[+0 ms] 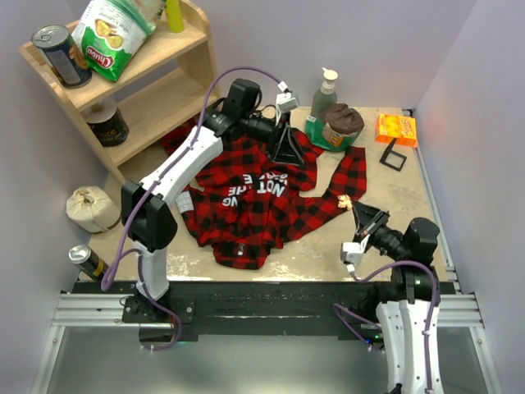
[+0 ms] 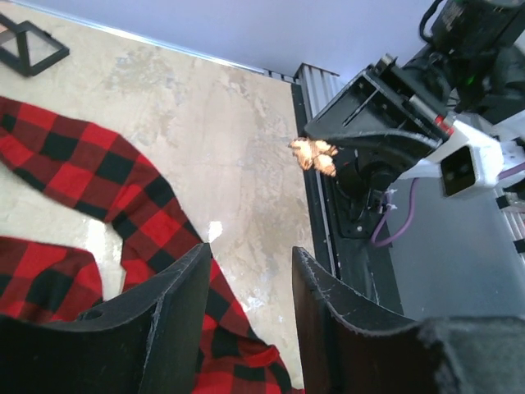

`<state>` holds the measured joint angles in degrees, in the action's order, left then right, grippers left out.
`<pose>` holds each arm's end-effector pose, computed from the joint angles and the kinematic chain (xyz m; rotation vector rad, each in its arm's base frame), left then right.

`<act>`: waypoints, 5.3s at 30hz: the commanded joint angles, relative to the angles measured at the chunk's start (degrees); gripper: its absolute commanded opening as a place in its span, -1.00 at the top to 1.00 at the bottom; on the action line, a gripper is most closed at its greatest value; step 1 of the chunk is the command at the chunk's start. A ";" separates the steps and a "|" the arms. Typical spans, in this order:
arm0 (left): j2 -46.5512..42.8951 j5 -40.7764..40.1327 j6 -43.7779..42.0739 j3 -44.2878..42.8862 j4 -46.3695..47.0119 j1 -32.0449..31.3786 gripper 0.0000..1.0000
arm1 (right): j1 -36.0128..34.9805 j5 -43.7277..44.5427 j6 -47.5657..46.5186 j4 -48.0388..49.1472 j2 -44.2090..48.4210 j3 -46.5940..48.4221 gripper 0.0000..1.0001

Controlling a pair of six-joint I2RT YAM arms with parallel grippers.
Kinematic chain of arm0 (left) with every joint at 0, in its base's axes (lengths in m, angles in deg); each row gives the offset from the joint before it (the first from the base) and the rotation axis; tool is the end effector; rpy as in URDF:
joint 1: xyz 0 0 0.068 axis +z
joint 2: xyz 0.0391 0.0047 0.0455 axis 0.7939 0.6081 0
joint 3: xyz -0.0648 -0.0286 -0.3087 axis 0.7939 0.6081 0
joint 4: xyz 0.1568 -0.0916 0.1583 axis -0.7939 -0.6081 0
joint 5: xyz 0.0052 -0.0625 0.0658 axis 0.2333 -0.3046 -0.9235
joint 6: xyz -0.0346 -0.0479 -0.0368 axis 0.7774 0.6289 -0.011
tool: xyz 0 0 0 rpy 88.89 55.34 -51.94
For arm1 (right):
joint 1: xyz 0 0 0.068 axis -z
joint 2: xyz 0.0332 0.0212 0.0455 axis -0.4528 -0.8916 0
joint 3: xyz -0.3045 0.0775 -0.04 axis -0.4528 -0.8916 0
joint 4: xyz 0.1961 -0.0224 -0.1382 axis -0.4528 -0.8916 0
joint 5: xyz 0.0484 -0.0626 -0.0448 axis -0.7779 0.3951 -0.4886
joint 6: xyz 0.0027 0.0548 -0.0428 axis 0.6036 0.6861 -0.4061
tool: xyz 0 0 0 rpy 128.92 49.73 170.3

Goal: Remove the brooch from the garment
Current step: Close the brooch, then place the brooch in the brooch box.

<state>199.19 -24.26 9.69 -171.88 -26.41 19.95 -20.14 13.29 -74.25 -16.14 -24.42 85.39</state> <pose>0.3463 -0.2820 0.4121 1.2609 1.6763 -1.4859 0.0466 0.0375 0.2680 -1.6147 0.7584 -0.5463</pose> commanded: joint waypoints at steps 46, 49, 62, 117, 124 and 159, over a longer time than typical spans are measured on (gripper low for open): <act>-13.85 -5.47 -7.78 18.29 3.95 5.35 -0.01 | 4.46 25.22 90.72 24.26 -51.73 22.74 1.00; -13.68 -5.47 -8.22 18.46 3.95 5.35 -0.01 | 4.46 30.94 89.58 26.81 -54.02 22.48 1.00; -12.27 -4.77 -9.01 18.29 4.21 5.44 -0.01 | 4.55 50.73 85.27 32.53 -63.68 26.07 1.00; -2.69 -4.15 -6.46 13.28 6.06 5.44 0.01 | 4.19 43.36 89.22 38.93 -91.29 42.36 1.00; -2.34 -4.07 -6.20 13.19 6.15 5.44 0.01 | 8.68 33.00 87.83 29.81 -91.64 45.24 1.00; -3.39 -4.59 -6.99 13.98 5.53 5.35 0.01 | 11.93 21.73 91.94 23.57 -93.57 49.01 1.00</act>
<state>196.55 -30.03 2.56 -156.34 -21.82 25.11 -10.04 41.59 14.92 7.91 -121.90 133.62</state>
